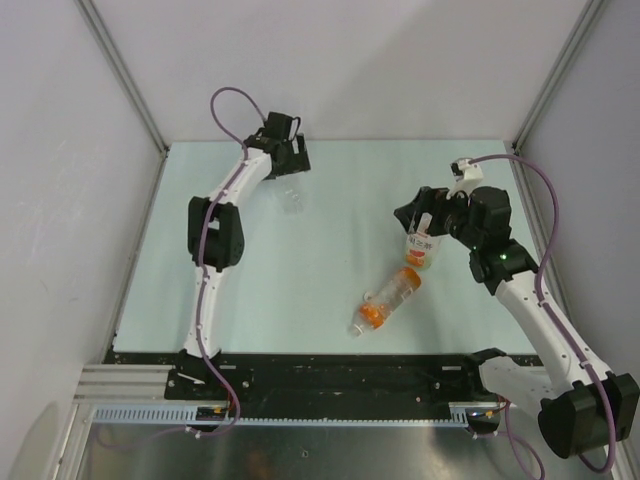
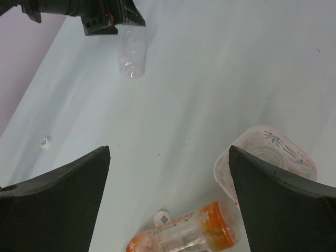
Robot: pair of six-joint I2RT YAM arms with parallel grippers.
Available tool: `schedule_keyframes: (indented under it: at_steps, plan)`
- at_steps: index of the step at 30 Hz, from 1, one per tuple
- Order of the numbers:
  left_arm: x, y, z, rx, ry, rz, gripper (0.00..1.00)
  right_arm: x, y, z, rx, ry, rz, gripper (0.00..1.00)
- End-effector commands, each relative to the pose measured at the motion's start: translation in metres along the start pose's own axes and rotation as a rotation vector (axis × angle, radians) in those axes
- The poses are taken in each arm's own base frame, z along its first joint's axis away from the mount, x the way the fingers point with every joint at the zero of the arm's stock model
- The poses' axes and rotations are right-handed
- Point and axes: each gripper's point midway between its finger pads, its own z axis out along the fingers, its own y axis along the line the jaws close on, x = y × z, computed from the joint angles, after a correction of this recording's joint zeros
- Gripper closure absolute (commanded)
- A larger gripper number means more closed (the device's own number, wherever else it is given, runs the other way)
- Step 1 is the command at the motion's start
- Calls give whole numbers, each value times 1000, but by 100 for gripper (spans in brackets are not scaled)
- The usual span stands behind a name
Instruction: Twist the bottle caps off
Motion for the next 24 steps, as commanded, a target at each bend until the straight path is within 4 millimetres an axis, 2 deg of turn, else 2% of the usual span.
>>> schedule_keyframes:
  at_steps: [1,7,11,16,20,24]
  plan:
    - [14,16,5,-68,58,30,3,-29,7,0,-16,-76,-34,1]
    - [42,22,21,-76,134,29,14,-26,4,2,-9,-66,-33,1]
    - [55,21,26,-61,171,37,30,-25,4,3,-11,-59,-29,1]
    - [62,18,21,-36,193,69,48,-23,8,3,-31,-44,-7,1]
    - [55,12,1,-16,173,125,50,-32,19,-3,-63,-48,17,1]
    - [44,-9,-45,28,122,221,50,-47,31,-14,-89,-74,46,1]
